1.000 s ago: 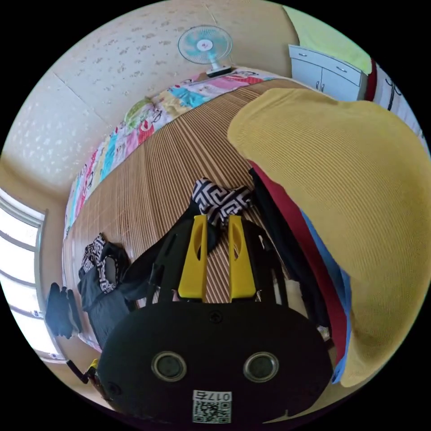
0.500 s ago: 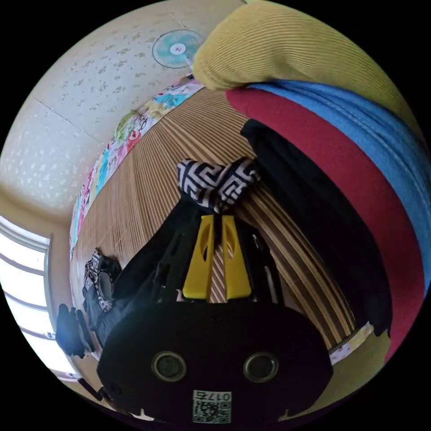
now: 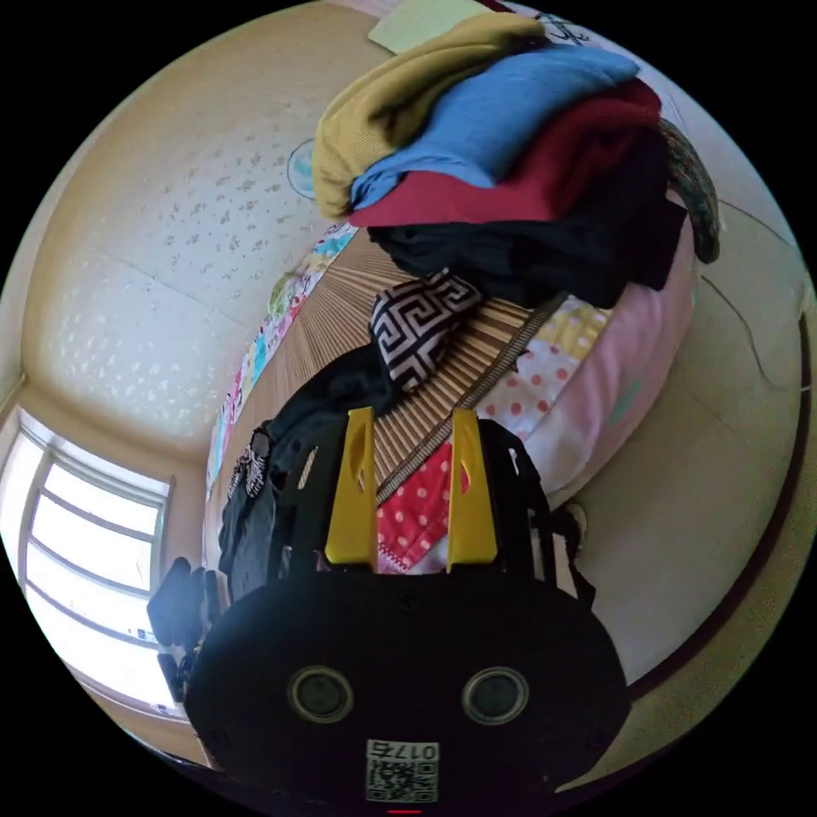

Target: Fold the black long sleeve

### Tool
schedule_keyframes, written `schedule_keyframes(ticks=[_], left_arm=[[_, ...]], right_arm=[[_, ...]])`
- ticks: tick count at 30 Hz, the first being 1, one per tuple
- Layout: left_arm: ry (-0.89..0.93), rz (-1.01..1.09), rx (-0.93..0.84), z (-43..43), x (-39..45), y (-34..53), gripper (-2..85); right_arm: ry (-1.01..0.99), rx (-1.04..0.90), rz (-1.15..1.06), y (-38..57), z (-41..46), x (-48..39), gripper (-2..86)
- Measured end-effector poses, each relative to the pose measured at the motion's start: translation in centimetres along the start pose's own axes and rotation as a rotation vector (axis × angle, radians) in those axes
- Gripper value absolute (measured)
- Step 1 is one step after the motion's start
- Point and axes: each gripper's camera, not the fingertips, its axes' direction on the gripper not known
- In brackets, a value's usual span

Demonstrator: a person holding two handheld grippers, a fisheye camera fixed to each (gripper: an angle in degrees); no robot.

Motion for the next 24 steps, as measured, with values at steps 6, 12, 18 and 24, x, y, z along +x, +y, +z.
schedule_keyframes(ticks=[6, 12, 18, 24], left_arm=[[-0.004, 0.031, 0.002, -0.6, 0.7, 0.4, 11.3], [0.023, 0.009, 0.036, -1.6, 0.3, 1.4, 11.3], [-0.007, 0.019, 0.061, -3.1, 0.6, 2.2, 11.3], [0.021, 0.010, 0.093, -3.0, -0.3, 3.6, 12.0]], right_arm=[[-0.108, 0.062, 0.120, -4.1, 0.8, 3.8, 11.2], [0.054, -0.019, 0.167, -6.2, 5.7, 2.5, 3.8], [-0.191, 0.316, -0.225, -4.1, 0.9, -14.1, 3.1], [-0.513, 0.148, -0.804, 8.4, 7.9, -34.2, 4.6]])
